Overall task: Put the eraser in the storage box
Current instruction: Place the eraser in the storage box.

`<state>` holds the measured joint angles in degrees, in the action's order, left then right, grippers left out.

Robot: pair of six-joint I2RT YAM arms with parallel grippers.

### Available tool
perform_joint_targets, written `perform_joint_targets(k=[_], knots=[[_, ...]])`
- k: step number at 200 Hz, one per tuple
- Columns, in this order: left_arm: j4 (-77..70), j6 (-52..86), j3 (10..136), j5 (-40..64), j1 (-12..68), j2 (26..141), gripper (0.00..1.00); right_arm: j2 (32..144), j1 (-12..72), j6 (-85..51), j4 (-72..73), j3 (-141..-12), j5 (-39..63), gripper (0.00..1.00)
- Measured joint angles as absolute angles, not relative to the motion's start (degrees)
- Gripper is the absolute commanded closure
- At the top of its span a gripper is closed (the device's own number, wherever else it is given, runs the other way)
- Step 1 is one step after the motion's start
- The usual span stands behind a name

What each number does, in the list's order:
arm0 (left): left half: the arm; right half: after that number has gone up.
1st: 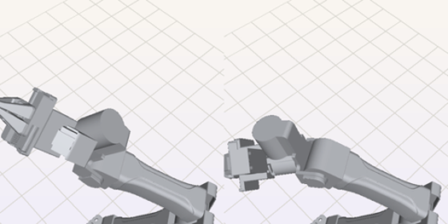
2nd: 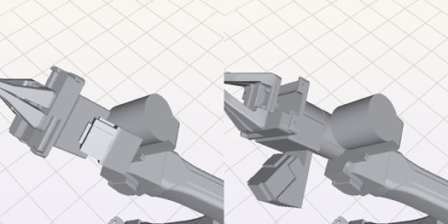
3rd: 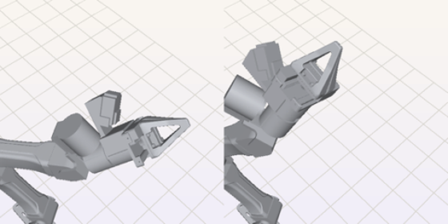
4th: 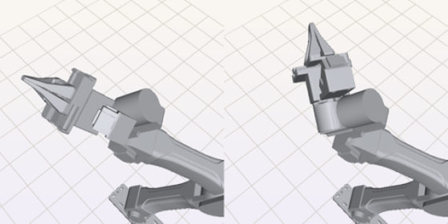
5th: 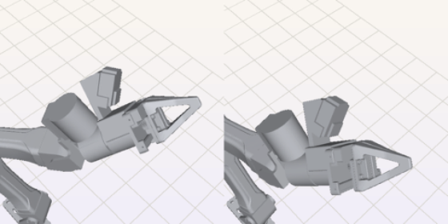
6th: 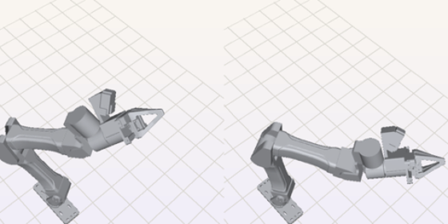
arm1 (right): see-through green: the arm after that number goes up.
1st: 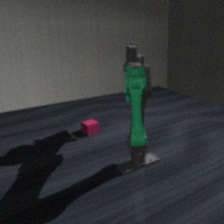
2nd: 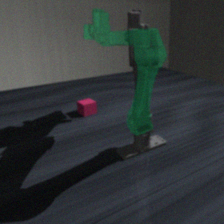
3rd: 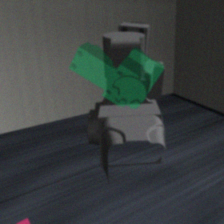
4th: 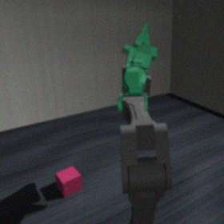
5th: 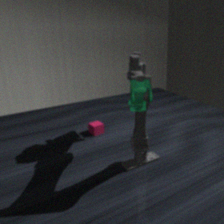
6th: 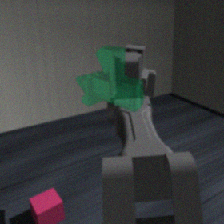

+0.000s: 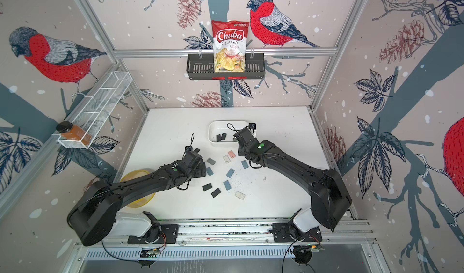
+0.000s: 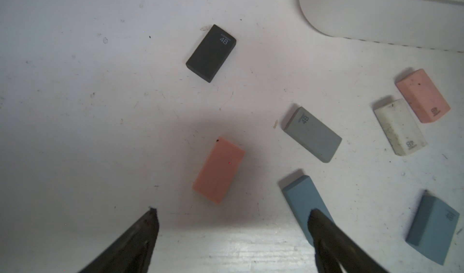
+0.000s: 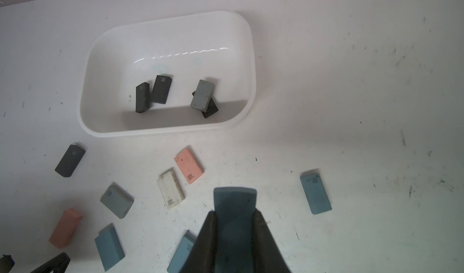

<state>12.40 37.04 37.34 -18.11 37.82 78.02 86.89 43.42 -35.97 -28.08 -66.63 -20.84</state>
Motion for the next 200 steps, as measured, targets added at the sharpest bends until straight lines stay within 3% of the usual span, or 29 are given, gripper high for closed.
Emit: perform_joint_targets(k=[131, 200], knots=[[5.80, 31.29, 35.92, -19.27, 35.46, 81.21, 0.13, 109.21, 36.10, -30.83, -28.38, -88.55, -12.93, 0.80], [3.51, 29.95, 34.96, -18.00, 35.00, 83.09, 0.14, 115.57, 34.79, -29.93, -29.15, -94.26, -10.39, 0.80]])
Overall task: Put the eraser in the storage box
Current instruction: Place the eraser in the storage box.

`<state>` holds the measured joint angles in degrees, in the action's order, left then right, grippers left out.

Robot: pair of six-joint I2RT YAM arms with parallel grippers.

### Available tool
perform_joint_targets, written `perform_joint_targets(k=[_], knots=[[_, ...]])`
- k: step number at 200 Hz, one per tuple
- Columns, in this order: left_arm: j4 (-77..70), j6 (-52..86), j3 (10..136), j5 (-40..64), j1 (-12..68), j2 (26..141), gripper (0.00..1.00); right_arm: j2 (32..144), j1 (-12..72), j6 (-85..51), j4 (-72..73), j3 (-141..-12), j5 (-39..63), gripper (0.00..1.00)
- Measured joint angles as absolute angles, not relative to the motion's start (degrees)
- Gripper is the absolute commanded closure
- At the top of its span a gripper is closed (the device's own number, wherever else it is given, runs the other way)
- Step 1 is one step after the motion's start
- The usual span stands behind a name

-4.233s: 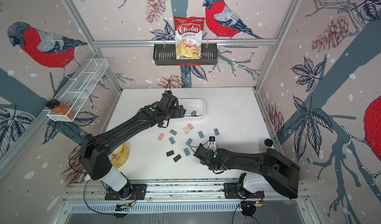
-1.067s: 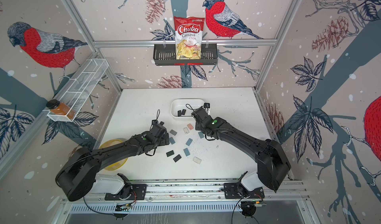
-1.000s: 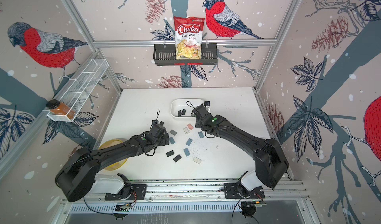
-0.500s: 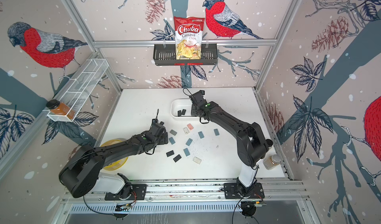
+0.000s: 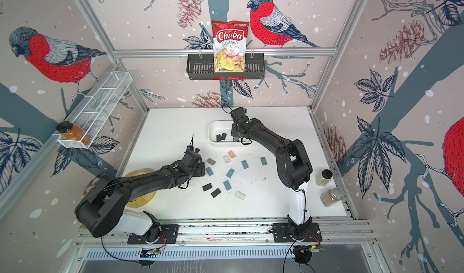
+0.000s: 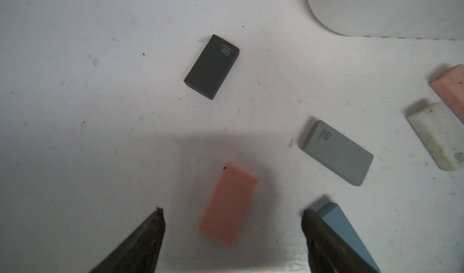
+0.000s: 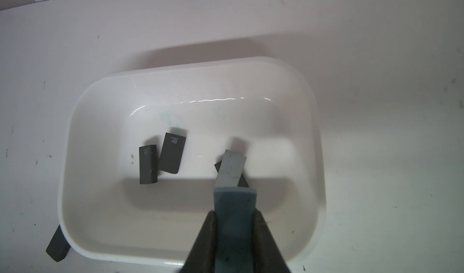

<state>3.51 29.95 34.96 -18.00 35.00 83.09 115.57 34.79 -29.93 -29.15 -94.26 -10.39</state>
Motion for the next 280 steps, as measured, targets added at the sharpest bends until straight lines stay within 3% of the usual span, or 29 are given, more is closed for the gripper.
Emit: perform_joint_targets(k=[77, 215, 280], knots=[[3.40, 29.98, 36.03, -18.04, 34.70, 86.72, 0.22, 119.63, 34.02, -29.93, -30.24, -96.42, -9.06, 0.80], [2.39, 29.71, 37.12, -18.06, 34.35, 89.12, 0.48, 120.75, 33.45, -29.93, -30.48, -96.66, -8.82, 0.78], [2.07, 29.71, 37.54, -18.00, 34.33, 89.67, 0.57, 121.23, 33.36, -29.93, -30.55, -96.73, -8.82, 0.74]])
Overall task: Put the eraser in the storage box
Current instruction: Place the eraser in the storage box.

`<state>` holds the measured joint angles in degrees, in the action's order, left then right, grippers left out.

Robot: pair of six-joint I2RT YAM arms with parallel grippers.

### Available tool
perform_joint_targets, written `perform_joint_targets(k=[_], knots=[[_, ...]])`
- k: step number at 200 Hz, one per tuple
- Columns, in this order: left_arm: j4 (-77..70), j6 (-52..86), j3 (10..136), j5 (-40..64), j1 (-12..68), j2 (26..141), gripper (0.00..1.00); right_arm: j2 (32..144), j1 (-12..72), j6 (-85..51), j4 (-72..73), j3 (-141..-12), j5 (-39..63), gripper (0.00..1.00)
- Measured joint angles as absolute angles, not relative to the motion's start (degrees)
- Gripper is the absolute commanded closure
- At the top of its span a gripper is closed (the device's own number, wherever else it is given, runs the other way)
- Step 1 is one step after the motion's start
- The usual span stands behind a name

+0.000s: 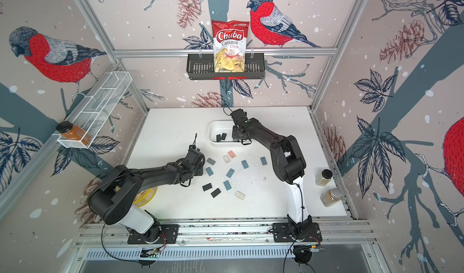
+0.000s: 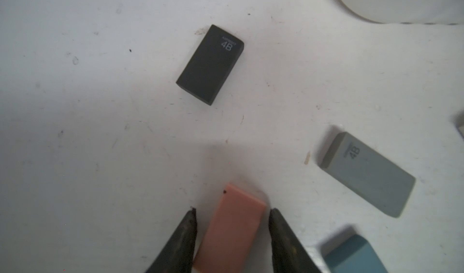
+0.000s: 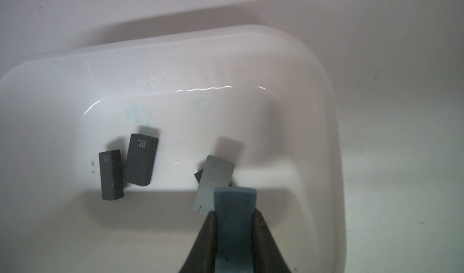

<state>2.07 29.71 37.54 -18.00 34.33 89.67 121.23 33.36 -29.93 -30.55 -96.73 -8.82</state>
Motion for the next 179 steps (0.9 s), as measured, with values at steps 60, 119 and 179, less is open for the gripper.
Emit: perform_joint_targets(k=[60, 119, 179], knots=[[2.09, 29.71, 37.54, -17.93, 34.28, 89.58, 0.68, 121.25, 33.36, -29.74, -30.59, -96.75, -8.62, 0.62], [2.09, 29.71, 37.54, -17.87, 34.26, 89.56, 0.78, 121.25, 33.43, -29.47, -30.59, -96.75, -8.38, 0.42], [2.28, 29.76, 37.54, -17.72, 34.22, 89.23, 0.87, 116.60, 33.63, -28.75, -29.47, -93.56, -8.45, 0.19]])
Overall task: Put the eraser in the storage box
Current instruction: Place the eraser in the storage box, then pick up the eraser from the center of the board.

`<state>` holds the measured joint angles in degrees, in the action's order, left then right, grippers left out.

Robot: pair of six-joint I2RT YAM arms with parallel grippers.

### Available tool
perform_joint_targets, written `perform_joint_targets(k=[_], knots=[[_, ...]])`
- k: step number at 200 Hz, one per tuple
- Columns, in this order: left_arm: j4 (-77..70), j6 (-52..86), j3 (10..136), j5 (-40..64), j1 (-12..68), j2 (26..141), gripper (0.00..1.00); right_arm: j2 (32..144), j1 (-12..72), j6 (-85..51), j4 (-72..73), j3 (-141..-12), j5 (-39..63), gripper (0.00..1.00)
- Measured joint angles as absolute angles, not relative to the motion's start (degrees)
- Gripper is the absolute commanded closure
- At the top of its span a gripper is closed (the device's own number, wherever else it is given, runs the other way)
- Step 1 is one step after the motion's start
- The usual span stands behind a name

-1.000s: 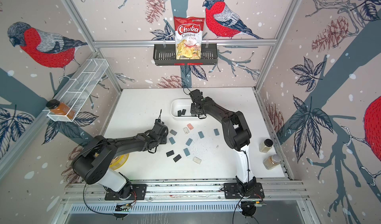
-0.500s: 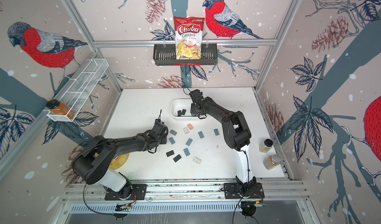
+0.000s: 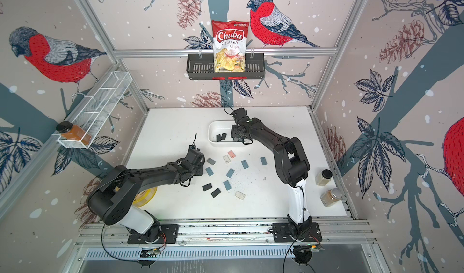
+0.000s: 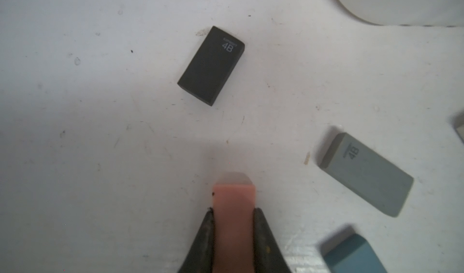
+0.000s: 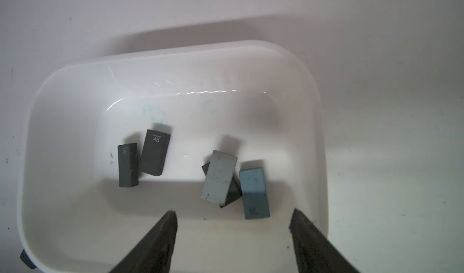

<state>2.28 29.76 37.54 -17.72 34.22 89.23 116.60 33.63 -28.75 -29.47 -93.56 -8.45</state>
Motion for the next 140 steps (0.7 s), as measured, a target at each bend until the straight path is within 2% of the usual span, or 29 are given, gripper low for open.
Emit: perform_joint_targets(k=[44, 68, 140], knots=[[2.85, 30.02, 37.06, -16.58, 34.24, 88.07, 0.94, 111.18, 33.74, -29.04, -27.42, -87.61, -8.69, 0.00], [3.27, 30.04, 36.91, -16.56, 34.24, 87.85, 1.00, 107.98, 33.80, -30.00, -26.02, -83.92, -8.84, 0.00], [4.36, 31.29, 36.80, -16.60, 34.24, 84.53, 1.00, 97.65, 34.48, -30.85, -22.98, -74.02, -9.85, 0.00]])
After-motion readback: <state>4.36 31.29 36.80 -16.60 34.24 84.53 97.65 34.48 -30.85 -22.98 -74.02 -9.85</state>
